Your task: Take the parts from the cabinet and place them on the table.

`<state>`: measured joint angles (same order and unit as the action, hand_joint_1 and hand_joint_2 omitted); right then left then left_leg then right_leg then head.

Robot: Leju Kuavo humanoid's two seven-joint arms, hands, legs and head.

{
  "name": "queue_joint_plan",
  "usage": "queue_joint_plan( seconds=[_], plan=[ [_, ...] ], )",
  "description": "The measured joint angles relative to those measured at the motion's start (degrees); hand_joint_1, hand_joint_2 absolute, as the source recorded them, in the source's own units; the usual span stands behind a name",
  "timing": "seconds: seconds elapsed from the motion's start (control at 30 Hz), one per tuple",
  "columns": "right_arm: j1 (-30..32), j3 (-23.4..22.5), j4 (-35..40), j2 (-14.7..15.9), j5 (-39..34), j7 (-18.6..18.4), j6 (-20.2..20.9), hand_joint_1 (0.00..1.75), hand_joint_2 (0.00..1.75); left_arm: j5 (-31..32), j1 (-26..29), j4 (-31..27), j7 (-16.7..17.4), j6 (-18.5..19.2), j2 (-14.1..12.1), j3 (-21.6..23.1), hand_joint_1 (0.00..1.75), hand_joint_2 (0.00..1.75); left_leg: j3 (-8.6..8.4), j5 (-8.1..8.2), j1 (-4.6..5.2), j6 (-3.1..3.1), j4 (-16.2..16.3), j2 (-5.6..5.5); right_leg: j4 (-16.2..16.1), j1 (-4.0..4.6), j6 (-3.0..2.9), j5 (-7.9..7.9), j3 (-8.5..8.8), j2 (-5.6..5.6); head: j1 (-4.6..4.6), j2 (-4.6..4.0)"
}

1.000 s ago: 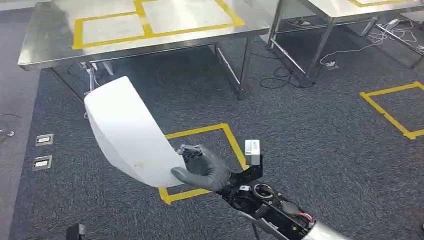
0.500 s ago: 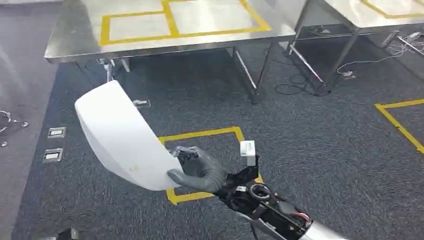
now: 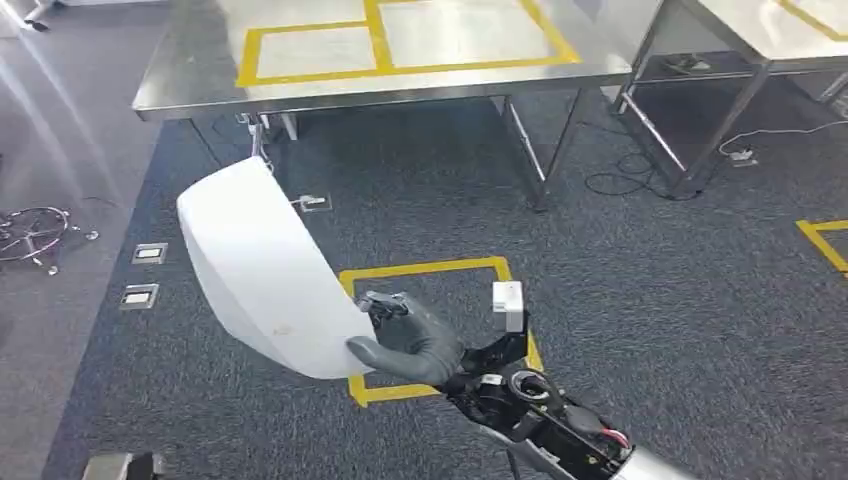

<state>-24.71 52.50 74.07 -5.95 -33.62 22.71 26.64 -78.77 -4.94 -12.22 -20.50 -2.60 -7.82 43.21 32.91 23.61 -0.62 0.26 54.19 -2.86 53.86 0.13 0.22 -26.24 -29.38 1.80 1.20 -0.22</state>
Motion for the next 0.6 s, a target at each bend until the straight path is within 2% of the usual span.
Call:
queue_joint_plan(
  seconds=[0.03, 0.27, 0.4, 0.43, 0.47, 0.5, 0.57, 0.6],
  plan=[
    [0.0, 0.0, 0.0, 0.0, 0.0, 0.0, 0.0, 1.75, 1.75, 0.0, 0.0, 0.0, 0.0, 0.0, 0.0, 0.0, 0.00, 1.75, -0.09, -0.06, 0.01, -0.14, -0.1, 0.00, 0.0, -0.06, -0.07, 0.03, 0.05, 0.00, -0.22, 0.00],
    [0.0, 0.0, 0.0, 0.0, -0.6, 0.2, -0.2, 1.75, 1.75, 0.6, -0.1, 0.0, -0.1, 0.0, -0.2, 0.0, 0.00, 1.75, -0.12, 0.10, 0.08, -0.05, -0.1, -0.02, 0.0, -0.11, -0.02, -0.12, 0.07, 0.01, -1.57, 0.00],
    [0.0, -0.1, 0.0, 0.1, -0.7, 0.3, -0.4, 1.75, 1.75, 0.7, -0.1, 0.0, -0.1, 0.0, -0.2, 0.0, 0.00, 1.75, -0.28, 0.41, 0.26, 0.22, -0.5, 0.03, -0.4, -0.25, 0.48, -0.42, 0.27, 0.03, -1.79, 0.00],
    [0.1, -0.2, 0.1, 0.1, -0.7, 0.4, -0.4, 1.75, 1.75, 0.8, -0.1, 0.0, -0.1, 0.0, -0.1, 0.0, 0.00, 1.75, -1.10, 0.14, -0.69, 0.33, -1.4, 0.24, 0.0, -0.22, 0.73, -0.78, -0.06, -0.21, -1.90, 0.00],
    [0.0, -0.2, 0.1, 0.2, -0.8, 0.5, -0.4, 1.75, 1.75, 0.8, -0.1, 0.0, -0.2, 0.1, -0.1, 0.0, 0.00, 1.75, -1.65, 0.24, -0.57, 0.43, -1.7, 0.39, 1.8, -0.13, 1.03, -1.75, -0.54, -0.72, -1.64, 0.00],
    [-0.1, -0.2, 0.1, 0.2, -0.9, 0.5, -0.4, 1.75, 1.75, 0.8, -0.1, 0.0, -0.2, 0.1, -0.1, 0.0, 0.00, 1.75, -1.92, 0.43, -0.58, 0.76, -1.7, 0.46, 6.0, -0.30, 1.26, -3.76, -2.51, -0.99, -0.92, 0.00],
    [0.2, -0.2, 0.1, 0.4, -1.0, 0.5, -0.4, 1.75, 1.75, 0.8, -0.1, 0.0, -0.2, 0.1, -0.1, 0.0, 0.00, 1.75, -2.21, 0.77, -0.52, 0.84, -1.7, 0.59, 15.6, -0.60, 1.69, -7.43, -7.69, -1.07, -0.52, 0.00],
    [0.3, -0.2, 0.0, 0.5, -1.0, 0.5, -0.4, 1.75, 1.75, 0.8, -0.1, 0.0, -0.3, 0.1, -0.2, 0.0, 0.00, 1.75, -2.37, 0.97, -0.52, 0.80, -1.6, 0.58, 18.8, -0.77, 1.92, -7.88, -9.67, -1.12, -0.41, 0.00]
  ],
)
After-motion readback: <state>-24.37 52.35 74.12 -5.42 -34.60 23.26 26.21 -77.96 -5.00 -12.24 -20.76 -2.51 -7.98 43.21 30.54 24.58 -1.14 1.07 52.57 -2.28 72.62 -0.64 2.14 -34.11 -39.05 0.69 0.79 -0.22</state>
